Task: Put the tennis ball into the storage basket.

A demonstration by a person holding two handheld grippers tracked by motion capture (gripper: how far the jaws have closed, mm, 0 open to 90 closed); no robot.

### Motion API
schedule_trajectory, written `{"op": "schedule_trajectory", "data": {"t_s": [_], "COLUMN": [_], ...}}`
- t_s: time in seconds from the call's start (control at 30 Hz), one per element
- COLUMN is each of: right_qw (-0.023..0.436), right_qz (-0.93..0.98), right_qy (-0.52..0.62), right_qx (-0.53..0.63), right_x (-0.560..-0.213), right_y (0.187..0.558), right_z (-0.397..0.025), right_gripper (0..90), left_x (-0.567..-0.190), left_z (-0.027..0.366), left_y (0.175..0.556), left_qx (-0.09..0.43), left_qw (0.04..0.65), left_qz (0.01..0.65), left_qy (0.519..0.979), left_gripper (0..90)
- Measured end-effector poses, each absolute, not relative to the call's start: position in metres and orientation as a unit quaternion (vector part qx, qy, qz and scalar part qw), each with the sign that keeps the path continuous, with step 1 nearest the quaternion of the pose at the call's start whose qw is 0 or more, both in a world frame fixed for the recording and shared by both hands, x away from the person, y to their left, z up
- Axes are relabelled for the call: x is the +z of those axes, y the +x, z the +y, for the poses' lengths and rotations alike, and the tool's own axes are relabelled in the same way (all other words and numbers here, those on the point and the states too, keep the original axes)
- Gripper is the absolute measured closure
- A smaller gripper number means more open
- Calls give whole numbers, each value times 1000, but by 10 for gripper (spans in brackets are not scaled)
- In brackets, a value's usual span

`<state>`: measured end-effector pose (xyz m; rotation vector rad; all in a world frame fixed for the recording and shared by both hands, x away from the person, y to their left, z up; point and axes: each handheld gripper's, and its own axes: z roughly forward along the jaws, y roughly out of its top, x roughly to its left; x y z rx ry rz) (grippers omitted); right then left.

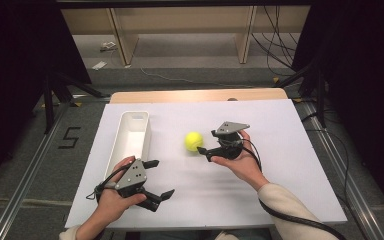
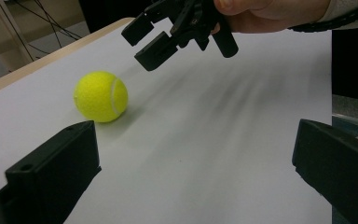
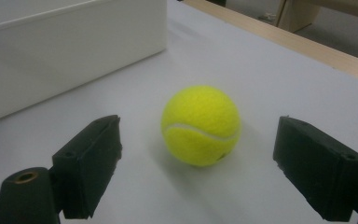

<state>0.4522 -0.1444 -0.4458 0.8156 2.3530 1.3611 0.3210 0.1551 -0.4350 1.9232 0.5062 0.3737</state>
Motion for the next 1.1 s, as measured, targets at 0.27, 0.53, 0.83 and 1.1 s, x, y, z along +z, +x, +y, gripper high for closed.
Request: {"op": "schedule_trajectory", "data": {"t_s": [0.27,0.53,0.83,1.1], "right_qw": [146,137,133,128], "right_qz": [822,829,831,833], "right_qy": [292,293,296,304], "right_qx": [467,456,451,444], "right_x": [-452,-461,-466,-474], "right_y": [461,469,478,487], "right_z": [-139,-128,-120,-113], "right_gripper": [157,157,157,157], "left_x": [-435,-435,-435,-435], "left_z": [155,155,155,155], "left_y": [321,321,321,321], "left_qx": [156,155,155,155], "left_qw": [530,530,530,530], "left_qz": [211,210,210,209], "left_qy": [806,806,807,807], "left_gripper": [0,0,0,0]}}
